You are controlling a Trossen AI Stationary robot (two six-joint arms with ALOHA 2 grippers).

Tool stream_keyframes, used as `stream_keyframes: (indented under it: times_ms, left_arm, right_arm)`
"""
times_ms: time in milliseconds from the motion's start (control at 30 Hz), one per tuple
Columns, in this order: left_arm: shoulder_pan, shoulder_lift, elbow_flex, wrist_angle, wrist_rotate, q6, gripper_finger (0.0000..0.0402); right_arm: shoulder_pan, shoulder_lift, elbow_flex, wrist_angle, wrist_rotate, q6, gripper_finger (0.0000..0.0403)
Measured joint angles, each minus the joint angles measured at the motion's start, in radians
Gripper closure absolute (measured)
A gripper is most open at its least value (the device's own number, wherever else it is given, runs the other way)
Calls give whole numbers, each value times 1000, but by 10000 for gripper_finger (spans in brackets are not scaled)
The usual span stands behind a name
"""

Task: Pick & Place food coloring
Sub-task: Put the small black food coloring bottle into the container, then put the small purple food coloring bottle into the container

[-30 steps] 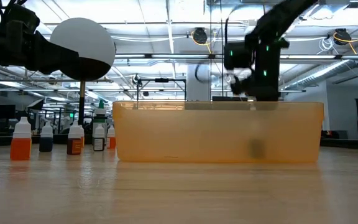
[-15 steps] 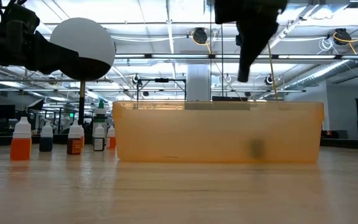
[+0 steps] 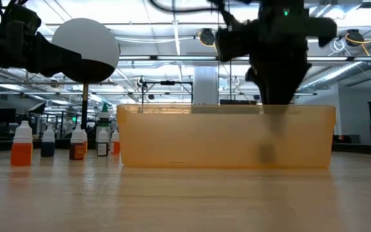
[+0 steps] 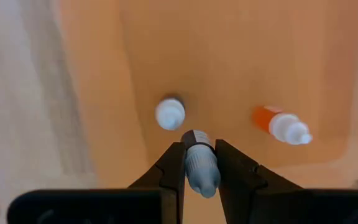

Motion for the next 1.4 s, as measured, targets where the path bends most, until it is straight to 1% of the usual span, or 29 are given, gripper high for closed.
stream_keyframes:
  times_ms: [200, 400, 433, 600, 700, 867, 1067, 1133, 1300, 1333, 1400]
  left_arm:
    - [0, 0, 0, 0, 0, 0, 215]
    - [0, 0, 0, 0, 0, 0, 215]
    - [0, 0, 0, 0, 0, 0, 215]
    - [0, 0, 0, 0, 0, 0, 215]
    - [0, 0, 0, 0, 0, 0, 215]
    - [0, 0, 0, 0, 0, 0, 215]
    - [0, 0, 0, 0, 0, 0, 215]
    - [0, 0, 0, 0, 0, 0, 215]
    - [0, 0, 0, 0, 0, 0, 215]
    - [0, 0, 0, 0, 0, 0, 215]
    - [0, 0, 0, 0, 0, 0, 215]
  right_arm:
    - [-1, 63, 0, -7, -4, -23, 349]
    - [-1, 80, 0, -14, -4, -23, 347]
    - [-1, 80, 0, -15, -4, -22, 337]
    - [-2, 73, 0, -28, -4, 3, 258]
    - [-2, 60, 0, -53, -4, 8, 231]
    - [-6, 9, 0, -64, -4, 31, 219]
    - [-42, -93, 0, -59, 7, 37, 226]
    - [-65, -132, 0, -59, 53, 14, 230]
    - [-145, -224, 1, -59, 259, -85, 233]
    - [-169, -236, 1, -58, 281, -98, 232]
    - [-234, -253, 1, -61, 286, -113, 228]
